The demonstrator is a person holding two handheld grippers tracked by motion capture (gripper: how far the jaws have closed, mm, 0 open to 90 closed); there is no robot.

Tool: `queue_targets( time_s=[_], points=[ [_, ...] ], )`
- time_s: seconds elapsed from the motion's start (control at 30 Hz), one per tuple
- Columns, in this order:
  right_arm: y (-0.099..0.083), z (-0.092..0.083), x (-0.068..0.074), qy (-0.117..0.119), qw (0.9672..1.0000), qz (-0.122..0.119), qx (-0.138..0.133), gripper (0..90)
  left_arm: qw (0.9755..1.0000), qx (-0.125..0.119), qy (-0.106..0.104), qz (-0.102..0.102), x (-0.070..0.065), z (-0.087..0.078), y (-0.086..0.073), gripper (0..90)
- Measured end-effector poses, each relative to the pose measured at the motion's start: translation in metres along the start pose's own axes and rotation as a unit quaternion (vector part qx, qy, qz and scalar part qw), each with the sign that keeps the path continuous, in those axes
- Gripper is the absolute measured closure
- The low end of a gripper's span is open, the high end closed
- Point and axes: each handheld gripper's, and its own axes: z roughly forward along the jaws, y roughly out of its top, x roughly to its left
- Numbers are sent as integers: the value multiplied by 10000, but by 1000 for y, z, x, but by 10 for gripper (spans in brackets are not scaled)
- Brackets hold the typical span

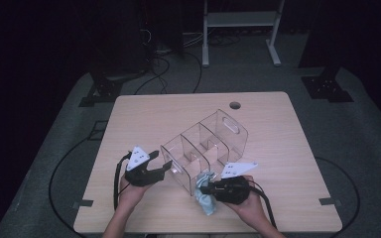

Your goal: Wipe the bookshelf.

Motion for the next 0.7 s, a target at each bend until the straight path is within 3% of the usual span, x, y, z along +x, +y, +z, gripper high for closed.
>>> queue_targets(
  time_s=[0.17,0.37,0.47,0.7],
  points=[
    [2,-18,-10,-219,9996,75,-142,813,9996,-67,-223,145,-17,-18,0,330],
    [19,-34,-21,-577,9977,46,-357,814,9975,-92,-582,387,-45,-21,3,290],
    [22,-29,-24,-754,9968,-67,-244,813,9968,-88,-668,439,-54,-19,4,279],
    [0,-2,-34,-791,9967,84,147,813,9968,17,-649,465,-61,-9,3,270]
  ],
)
